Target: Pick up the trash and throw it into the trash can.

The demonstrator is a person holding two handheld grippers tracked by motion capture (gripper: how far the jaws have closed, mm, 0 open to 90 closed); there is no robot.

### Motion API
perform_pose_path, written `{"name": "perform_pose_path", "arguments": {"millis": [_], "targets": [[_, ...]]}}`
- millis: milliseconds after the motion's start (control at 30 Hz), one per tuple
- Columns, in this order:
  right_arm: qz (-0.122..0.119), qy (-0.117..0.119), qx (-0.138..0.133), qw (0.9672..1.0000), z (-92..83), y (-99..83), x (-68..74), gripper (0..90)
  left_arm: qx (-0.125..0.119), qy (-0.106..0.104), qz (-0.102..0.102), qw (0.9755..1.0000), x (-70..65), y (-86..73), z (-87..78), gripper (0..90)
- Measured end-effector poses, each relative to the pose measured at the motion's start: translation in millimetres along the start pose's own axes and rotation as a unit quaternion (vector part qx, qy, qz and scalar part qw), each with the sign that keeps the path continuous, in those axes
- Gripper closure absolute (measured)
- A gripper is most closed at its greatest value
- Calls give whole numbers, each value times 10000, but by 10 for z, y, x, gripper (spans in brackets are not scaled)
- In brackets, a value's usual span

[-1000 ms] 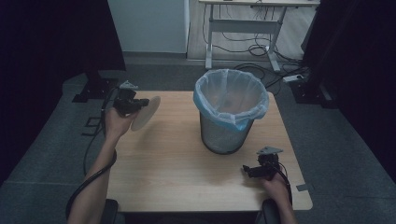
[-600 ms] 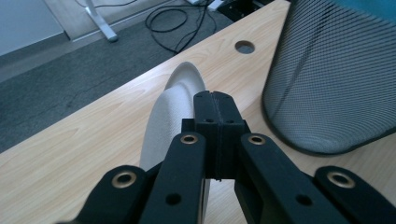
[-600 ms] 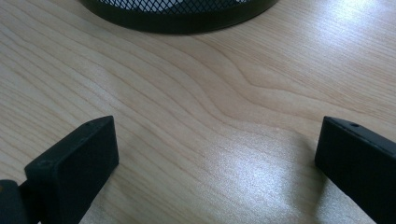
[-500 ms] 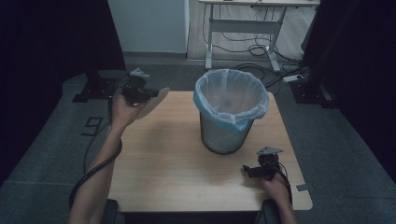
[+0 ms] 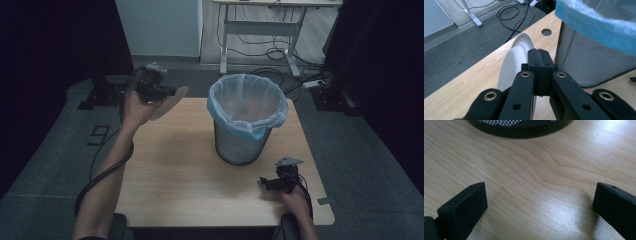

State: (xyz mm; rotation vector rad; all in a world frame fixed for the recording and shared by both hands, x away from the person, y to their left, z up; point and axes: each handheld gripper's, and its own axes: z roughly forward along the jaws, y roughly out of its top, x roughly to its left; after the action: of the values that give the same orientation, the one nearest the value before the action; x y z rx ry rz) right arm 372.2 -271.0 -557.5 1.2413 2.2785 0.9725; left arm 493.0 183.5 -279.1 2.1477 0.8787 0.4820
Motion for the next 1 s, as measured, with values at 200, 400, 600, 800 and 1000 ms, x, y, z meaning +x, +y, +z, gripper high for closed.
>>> {"name": "perform_pose_path", "arguments": {"millis": [200, 400, 600, 800, 1000], "targets": [[-4, 4, 7, 10000, -1, 0, 0, 0, 67, -63, 110, 9999, -64, 168, -30, 900], [-9, 8, 9, 10000, -2, 0, 0, 0, 52, -105, 184, 9998, -125, 330, -58, 900], [-10, 9, 8, 10000, -2, 0, 0, 0, 2, -155, 275, 9995, -208, 505, -103, 900], [-13, 17, 10, 10000, -2, 0, 1, 0, -64, -213, 344, 9992, -280, 658, -140, 900], [-17, 17, 2, 10000, 0, 0, 2, 0, -137, -296, 401, 9987, -354, 808, -166, 900]]}}
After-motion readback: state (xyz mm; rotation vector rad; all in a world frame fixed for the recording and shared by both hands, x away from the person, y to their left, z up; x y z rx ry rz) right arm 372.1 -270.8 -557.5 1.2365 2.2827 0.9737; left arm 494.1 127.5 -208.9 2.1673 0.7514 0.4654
